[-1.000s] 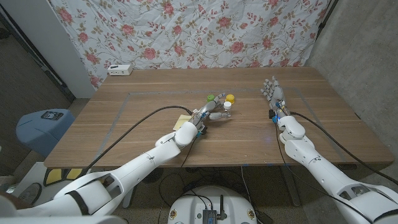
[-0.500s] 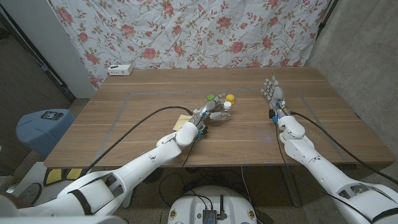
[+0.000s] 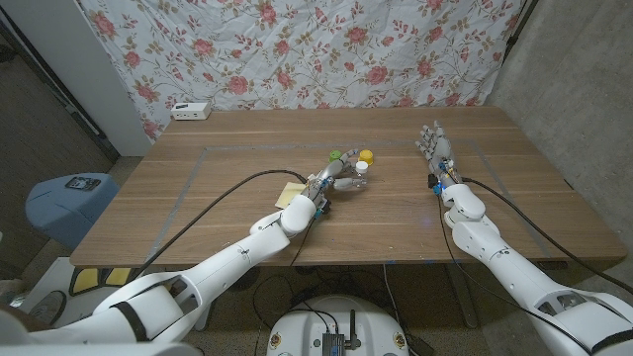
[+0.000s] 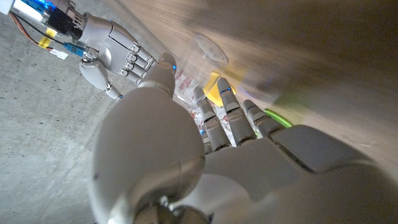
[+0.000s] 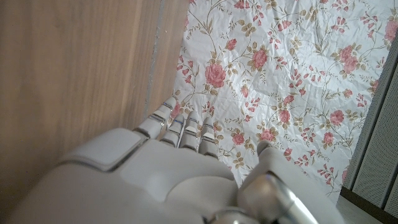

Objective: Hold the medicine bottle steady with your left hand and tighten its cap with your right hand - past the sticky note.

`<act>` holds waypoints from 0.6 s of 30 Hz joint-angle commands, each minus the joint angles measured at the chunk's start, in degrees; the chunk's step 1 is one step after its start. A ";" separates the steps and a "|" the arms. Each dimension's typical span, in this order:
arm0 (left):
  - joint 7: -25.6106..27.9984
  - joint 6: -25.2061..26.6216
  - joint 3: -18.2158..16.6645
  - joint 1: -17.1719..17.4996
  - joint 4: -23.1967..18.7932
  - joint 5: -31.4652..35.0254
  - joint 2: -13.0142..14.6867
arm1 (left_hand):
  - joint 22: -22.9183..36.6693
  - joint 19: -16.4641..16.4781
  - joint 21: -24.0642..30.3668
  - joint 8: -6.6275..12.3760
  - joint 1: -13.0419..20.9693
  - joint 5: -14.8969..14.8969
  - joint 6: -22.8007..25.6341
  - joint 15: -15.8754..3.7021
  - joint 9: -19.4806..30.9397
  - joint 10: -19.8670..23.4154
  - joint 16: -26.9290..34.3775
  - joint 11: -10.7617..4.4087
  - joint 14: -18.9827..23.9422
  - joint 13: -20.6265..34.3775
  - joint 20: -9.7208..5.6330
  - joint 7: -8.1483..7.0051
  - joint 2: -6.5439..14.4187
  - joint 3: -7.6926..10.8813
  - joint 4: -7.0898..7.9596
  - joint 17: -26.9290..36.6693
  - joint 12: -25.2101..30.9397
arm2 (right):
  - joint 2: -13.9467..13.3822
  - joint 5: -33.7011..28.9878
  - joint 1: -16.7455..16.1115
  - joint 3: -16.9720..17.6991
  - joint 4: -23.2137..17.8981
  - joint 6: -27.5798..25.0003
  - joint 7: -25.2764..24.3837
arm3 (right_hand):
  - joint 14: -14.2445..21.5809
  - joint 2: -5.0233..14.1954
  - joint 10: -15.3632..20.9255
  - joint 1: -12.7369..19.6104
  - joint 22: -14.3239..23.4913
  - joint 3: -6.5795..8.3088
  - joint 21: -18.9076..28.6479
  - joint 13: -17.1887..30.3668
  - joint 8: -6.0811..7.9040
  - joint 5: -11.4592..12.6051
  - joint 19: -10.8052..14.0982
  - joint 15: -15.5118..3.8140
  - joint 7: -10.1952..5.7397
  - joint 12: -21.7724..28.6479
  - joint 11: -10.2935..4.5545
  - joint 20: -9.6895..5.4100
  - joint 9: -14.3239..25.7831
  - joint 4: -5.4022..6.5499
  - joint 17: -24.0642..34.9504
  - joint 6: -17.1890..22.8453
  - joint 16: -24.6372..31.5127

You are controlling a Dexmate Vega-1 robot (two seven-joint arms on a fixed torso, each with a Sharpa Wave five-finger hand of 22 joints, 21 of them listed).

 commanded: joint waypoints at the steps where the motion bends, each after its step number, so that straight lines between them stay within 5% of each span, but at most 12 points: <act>1: 1.40 2.29 -0.17 1.07 -1.60 0.31 0.24 | 0.08 0.82 0.14 -0.04 0.59 -0.02 0.97 -8.39 0.22 0.85 0.52 -0.07 1.00 0.00 -6.01 0.20 -0.01 -0.58 0.08 0.11 0.54 | 0.05 0.06 -0.13 0.10 0.19 0.29 0.05 | 0.62 0.71 0.38 -0.34 0.09 0.02 0.35 0.08 0.17 0.41 -0.04 -0.41 -0.21 0.02 0.23 -3.14 0.16 0.04 0.15 0.41 0.10; 8: 2.31 2.12 -0.18 1.05 -1.28 0.59 0.08 | 0.09 1.74 0.12 0.03 0.73 0.03 2.24 -8.61 0.23 2.40 0.72 0.25 3.02 0.05 -6.62 1.03 0.35 -0.98 0.24 0.17 0.54 | 0.15 0.06 0.03 0.08 0.43 0.37 0.14 | 0.63 0.70 0.44 -0.33 0.09 0.01 0.35 0.08 0.18 0.43 -0.02 -0.43 -0.33 0.03 0.20 -3.16 0.16 0.03 0.14 0.47 0.09; 18: 4.31 0.65 -0.25 0.81 0.14 1.10 -0.60 | 0.10 4.38 0.24 0.16 2.73 0.20 5.70 -8.89 0.26 6.73 0.70 0.24 7.56 0.15 -7.86 5.65 1.77 -0.98 -0.06 0.08 0.67 | 0.19 0.11 -0.14 0.17 0.30 0.39 -0.14 | 0.64 0.70 0.43 -0.32 0.09 -0.01 0.34 0.08 0.17 0.45 -0.03 -0.43 -0.26 0.02 0.32 -3.08 0.16 0.02 0.14 0.51 0.08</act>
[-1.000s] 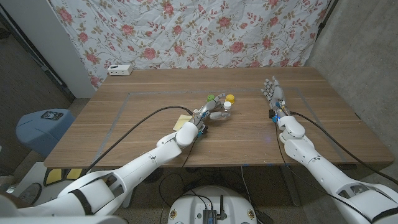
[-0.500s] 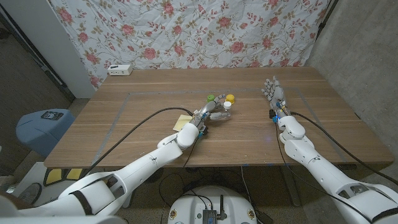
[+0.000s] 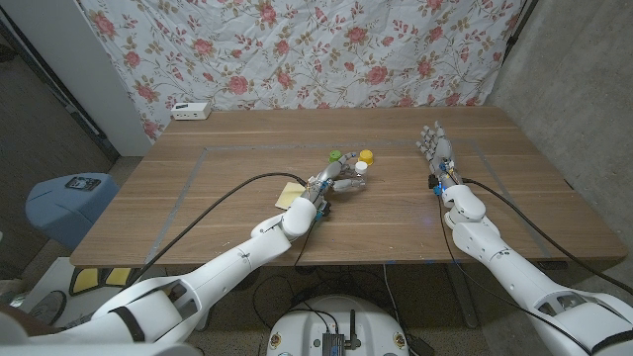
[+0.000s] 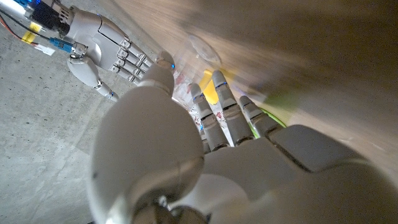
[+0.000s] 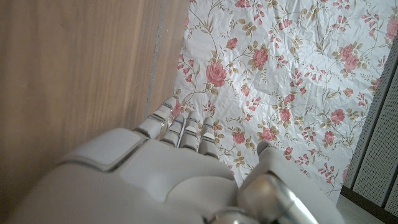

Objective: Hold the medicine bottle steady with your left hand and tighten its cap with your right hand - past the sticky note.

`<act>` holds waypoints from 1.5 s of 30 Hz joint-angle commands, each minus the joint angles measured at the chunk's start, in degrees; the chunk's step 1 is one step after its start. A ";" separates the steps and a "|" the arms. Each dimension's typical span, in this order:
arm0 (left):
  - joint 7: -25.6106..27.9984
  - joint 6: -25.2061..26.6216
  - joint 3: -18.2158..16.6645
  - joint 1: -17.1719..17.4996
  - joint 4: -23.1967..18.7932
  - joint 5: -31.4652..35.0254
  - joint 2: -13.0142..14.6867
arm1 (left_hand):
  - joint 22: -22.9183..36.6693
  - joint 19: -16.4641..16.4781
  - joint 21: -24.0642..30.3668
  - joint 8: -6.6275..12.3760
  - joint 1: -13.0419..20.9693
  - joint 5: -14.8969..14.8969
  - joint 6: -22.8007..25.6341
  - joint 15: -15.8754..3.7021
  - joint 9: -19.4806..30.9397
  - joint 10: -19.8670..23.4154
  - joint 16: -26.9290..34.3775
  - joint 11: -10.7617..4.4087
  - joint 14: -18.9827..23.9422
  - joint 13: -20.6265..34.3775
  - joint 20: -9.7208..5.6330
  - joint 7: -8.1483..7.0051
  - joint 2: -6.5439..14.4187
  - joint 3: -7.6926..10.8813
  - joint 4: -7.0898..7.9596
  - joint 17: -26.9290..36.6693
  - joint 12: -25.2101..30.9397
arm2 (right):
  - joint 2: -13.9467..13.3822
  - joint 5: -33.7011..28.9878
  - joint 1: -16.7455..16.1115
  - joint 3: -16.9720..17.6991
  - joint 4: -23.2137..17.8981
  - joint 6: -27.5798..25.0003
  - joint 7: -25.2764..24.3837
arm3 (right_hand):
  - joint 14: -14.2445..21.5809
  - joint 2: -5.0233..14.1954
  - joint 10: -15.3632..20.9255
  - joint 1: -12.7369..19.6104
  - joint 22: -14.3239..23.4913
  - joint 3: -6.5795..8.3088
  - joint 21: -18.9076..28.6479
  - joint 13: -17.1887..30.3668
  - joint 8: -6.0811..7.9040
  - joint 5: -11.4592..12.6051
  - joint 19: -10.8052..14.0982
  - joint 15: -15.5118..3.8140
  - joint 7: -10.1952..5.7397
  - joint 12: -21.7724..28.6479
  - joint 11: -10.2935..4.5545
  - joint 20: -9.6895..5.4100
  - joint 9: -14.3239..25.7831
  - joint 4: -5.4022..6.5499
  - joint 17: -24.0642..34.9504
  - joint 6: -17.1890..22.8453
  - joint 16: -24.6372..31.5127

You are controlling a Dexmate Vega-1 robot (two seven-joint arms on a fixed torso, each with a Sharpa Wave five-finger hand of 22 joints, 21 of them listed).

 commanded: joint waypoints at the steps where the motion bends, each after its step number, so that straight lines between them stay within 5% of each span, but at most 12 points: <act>1: 2.09 -1.00 -0.09 -0.05 1.02 0.60 -0.52 | 0.09 1.27 0.22 0.13 1.17 0.21 0.99 -8.07 0.27 1.68 0.16 0.15 1.56 0.17 -7.57 1.73 0.30 0.09 -0.02 0.01 0.34 | 0.15 0.08 -0.04 0.09 0.12 0.22 -0.11 | 0.64 0.70 0.44 -0.32 0.09 -0.01 0.34 0.08 0.18 0.22 -0.01 -0.40 -0.29 0.02 0.29 -3.11 0.16 0.02 0.14 0.54 0.08; 45: 4.80 -1.14 -1.62 0.84 -2.59 1.56 0.28 | 0.09 2.83 -0.21 -0.47 0.40 0.07 2.43 -7.55 0.34 4.45 -1.35 -0.14 4.80 0.30 -7.71 3.46 1.31 1.40 0.56 -0.28 -0.49 | -1.99 -1.78 0.53 -1.52 -4.02 -3.19 0.41 | 0.72 0.62 0.46 -0.15 0.09 -0.02 0.33 0.08 0.10 0.29 0.05 -0.42 -0.24 -0.02 0.26 -3.02 0.16 -0.12 0.09 0.51 0.03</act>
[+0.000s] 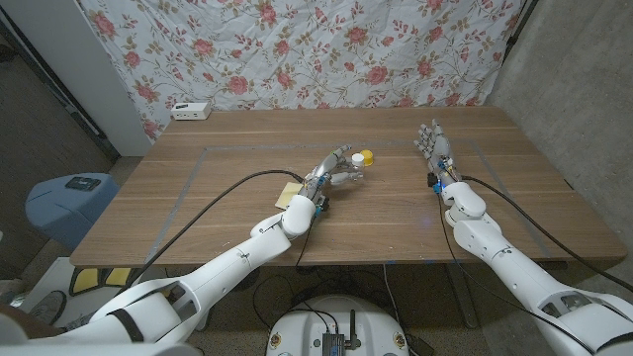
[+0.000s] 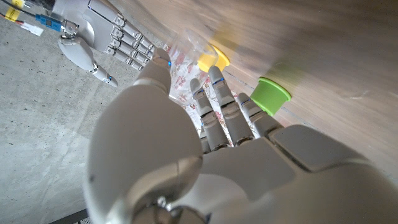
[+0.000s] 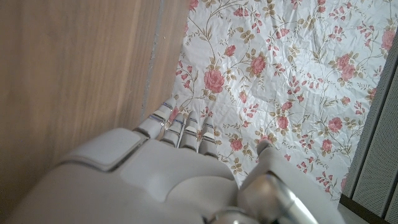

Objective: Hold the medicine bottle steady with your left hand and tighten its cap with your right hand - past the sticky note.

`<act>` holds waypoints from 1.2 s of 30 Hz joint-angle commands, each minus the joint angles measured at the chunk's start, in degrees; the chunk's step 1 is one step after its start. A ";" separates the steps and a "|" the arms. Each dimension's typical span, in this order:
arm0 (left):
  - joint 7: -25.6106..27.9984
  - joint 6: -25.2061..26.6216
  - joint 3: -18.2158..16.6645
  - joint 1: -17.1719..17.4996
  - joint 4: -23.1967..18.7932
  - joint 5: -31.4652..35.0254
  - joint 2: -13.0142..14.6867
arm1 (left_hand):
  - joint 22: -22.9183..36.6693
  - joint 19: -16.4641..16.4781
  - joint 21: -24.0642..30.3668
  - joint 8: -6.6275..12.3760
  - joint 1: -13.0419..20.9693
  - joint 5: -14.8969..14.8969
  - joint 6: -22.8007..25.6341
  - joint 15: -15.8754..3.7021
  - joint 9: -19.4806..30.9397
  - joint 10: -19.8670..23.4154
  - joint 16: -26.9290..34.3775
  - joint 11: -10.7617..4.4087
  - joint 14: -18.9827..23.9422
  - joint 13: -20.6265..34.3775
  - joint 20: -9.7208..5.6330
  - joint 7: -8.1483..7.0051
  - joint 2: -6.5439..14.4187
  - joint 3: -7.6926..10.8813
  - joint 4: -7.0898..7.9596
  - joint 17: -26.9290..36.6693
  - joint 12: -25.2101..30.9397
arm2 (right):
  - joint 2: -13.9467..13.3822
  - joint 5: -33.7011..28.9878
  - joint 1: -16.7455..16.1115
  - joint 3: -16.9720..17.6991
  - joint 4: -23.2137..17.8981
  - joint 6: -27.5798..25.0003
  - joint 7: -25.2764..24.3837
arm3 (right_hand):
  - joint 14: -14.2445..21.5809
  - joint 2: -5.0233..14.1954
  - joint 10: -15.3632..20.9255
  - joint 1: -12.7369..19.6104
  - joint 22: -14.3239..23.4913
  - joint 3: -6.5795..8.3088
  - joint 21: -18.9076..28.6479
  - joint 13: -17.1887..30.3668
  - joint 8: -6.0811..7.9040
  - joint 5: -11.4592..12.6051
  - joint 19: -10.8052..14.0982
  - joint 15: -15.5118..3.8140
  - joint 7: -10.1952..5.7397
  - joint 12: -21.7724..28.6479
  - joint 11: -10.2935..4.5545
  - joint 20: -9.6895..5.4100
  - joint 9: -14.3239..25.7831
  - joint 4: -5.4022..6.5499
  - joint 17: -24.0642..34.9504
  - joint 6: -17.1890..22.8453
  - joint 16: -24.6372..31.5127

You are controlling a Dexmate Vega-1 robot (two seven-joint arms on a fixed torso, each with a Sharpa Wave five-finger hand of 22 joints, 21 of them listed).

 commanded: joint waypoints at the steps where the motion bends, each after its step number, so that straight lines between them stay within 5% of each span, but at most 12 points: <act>1: 0.32 -0.66 -0.35 0.12 -0.61 -0.02 0.04 | 0.09 0.57 -0.22 -0.23 -0.53 0.21 0.03 -6.55 0.34 1.08 -0.23 -0.43 0.57 0.14 -7.49 0.69 0.43 0.46 0.09 0.13 -0.07 | -0.72 -1.28 0.63 -0.91 -1.27 -0.83 0.43 | 0.40 0.61 0.25 -0.14 0.09 -0.02 0.33 0.09 0.11 0.29 0.04 -0.76 -0.03 -0.02 0.09 -3.02 0.16 -0.13 0.09 0.33 0.03; 20: 0.75 -1.91 -0.32 -0.33 0.47 0.30 -0.68 | 0.11 0.90 -0.28 -0.24 -0.70 0.15 0.49 -6.51 0.34 1.68 -0.32 -0.47 1.18 0.20 -7.55 0.86 0.61 0.95 0.06 0.14 -0.30 | -5.25 -6.04 -1.31 -2.33 -10.54 -6.40 -3.45 | 0.51 -0.03 0.11 0.45 0.07 -0.06 0.39 0.08 0.10 0.25 0.30 -0.77 0.01 -0.08 0.19 -3.00 0.16 -0.74 -0.05 0.32 -0.04; 36: 1.76 -1.61 -0.17 -0.44 0.89 0.92 -1.11 | 0.11 0.91 -0.37 -0.24 -0.72 0.10 0.92 -6.49 0.35 2.29 -0.39 -0.30 1.59 0.25 -7.75 0.78 0.68 1.42 -0.07 0.13 -0.39 | -8.92 -10.70 -3.79 -2.62 -19.02 -11.43 -8.17 | 0.92 -2.69 0.58 3.05 0.02 -0.34 0.52 0.08 0.38 0.23 1.22 -1.11 -0.05 0.08 -0.45 -3.04 0.22 -3.39 -0.40 0.98 -0.14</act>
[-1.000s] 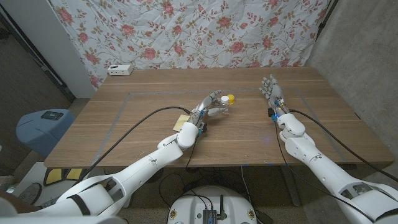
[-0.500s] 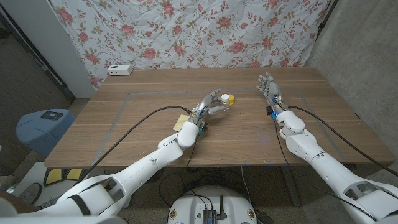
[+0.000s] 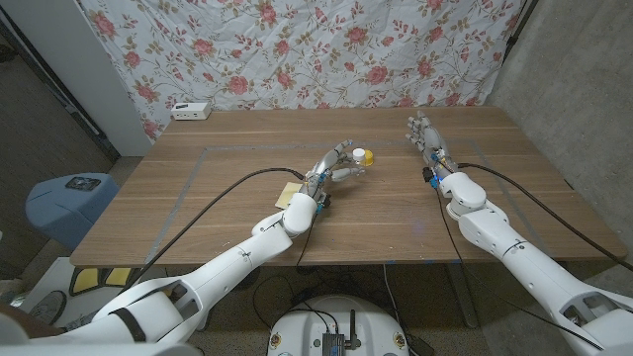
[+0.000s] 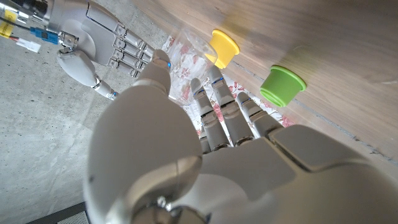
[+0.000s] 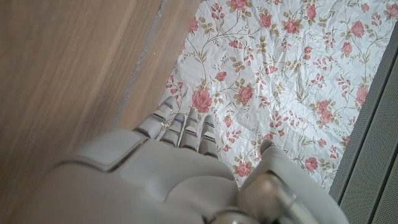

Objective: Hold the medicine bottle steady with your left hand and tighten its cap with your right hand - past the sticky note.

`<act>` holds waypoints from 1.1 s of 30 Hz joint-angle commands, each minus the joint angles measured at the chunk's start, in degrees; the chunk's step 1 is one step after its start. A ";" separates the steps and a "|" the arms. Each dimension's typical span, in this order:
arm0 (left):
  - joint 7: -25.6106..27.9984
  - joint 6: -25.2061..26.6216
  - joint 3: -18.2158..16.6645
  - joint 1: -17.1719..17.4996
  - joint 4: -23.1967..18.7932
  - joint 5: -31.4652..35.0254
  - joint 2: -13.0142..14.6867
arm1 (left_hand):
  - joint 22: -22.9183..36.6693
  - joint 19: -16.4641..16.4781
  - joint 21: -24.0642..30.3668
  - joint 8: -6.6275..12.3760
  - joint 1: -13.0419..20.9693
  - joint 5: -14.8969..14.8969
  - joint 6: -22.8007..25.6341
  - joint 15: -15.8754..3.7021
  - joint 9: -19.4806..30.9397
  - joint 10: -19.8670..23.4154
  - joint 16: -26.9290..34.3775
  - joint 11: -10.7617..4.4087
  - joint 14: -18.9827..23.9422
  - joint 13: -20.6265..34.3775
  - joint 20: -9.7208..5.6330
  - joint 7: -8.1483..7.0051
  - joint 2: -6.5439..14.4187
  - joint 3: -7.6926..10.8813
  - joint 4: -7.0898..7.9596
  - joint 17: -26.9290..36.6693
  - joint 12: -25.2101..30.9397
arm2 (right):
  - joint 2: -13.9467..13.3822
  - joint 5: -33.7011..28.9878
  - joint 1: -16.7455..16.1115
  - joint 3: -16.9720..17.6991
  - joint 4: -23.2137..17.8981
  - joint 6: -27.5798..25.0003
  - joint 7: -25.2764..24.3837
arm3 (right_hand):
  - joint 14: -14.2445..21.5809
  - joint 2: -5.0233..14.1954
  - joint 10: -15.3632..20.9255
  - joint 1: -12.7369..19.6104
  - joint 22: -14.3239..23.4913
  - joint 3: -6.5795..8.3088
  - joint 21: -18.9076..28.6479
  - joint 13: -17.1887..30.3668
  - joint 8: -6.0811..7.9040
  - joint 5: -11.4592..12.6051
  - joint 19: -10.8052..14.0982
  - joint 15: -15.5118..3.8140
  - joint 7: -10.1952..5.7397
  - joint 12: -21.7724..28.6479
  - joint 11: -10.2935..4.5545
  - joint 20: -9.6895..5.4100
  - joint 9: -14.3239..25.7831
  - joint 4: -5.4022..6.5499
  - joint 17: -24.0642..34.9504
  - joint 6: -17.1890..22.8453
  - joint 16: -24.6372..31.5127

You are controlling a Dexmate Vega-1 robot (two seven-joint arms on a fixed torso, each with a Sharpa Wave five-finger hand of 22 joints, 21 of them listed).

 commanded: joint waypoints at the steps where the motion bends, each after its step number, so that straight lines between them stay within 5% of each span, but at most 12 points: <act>1: 0.71 0.12 0.18 -0.18 0.46 0.42 -0.38 | 0.11 0.54 -0.14 -0.02 -0.13 0.24 0.66 -6.10 0.07 1.67 -0.18 -0.96 0.59 0.27 -8.22 0.21 0.12 0.57 -0.04 0.11 0.11 | -2.60 -3.33 -1.77 -0.21 -6.24 -4.04 -3.41 | 0.75 -0.91 0.58 1.31 0.15 -0.04 0.50 0.21 0.38 0.24 0.70 -0.95 -0.03 0.08 -0.47 -3.15 0.22 -1.02 -0.01 0.55 -0.13; 11: 1.42 -0.38 0.50 -0.52 1.38 0.77 -0.99 | 0.11 0.59 -0.15 -0.08 -0.27 0.24 0.72 -5.92 0.07 1.86 -0.13 -0.59 1.02 0.29 -8.22 0.13 0.31 0.87 0.02 0.10 0.03 | -6.08 -7.95 -3.83 -0.45 -14.83 -12.64 -8.89 | 0.87 -2.20 0.50 4.41 0.14 0.21 0.43 0.23 0.39 0.46 1.01 -1.18 -0.17 0.01 -0.72 -3.56 0.27 -3.54 -0.11 0.25 -0.19; 33: 2.13 0.99 0.50 0.28 -0.31 1.38 -0.54 | 0.11 0.75 -0.17 -0.15 -0.52 0.20 0.90 -5.89 0.07 2.45 -0.37 -0.79 1.46 0.31 -8.27 -0.13 0.27 1.51 -0.09 -0.05 -0.11 | -10.58 -16.27 -4.61 -2.13 -25.44 -22.67 -11.12 | 0.90 -4.24 0.67 7.45 0.18 -0.15 0.33 0.30 0.51 0.42 1.22 -0.41 -0.82 0.06 0.61 -3.03 0.36 -6.28 -0.11 0.59 -0.28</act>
